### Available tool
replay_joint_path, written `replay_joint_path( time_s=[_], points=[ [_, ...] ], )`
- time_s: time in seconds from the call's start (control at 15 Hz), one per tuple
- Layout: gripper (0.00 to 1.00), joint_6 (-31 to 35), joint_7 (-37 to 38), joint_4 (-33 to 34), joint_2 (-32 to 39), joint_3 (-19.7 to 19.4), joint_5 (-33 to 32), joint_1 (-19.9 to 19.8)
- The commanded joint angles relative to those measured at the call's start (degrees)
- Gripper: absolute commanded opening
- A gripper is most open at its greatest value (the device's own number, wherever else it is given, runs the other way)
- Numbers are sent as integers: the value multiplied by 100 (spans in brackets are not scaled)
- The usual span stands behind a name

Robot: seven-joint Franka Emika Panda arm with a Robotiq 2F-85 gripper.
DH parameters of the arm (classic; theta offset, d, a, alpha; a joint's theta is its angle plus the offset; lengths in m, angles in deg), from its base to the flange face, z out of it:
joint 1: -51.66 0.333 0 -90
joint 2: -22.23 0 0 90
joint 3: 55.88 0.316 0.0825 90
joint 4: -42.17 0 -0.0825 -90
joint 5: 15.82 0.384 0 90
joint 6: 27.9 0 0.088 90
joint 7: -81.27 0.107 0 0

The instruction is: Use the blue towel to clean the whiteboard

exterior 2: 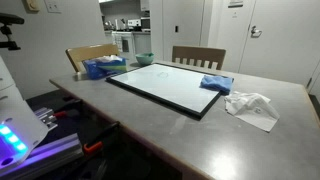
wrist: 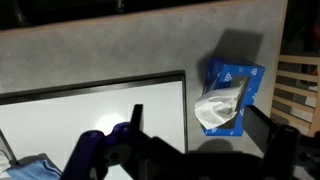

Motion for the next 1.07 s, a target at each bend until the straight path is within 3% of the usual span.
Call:
replay_joint_path(
  time_s=[0.0, 0.67, 1.0],
  points=[
    [100, -27, -37, 16, -7, 43, 35, -64],
    [100, 96, -1224, -202, 24, -771, -262, -294],
    [100, -36, -2055, -313, 161, -1170, -1089, -577]
  ],
)
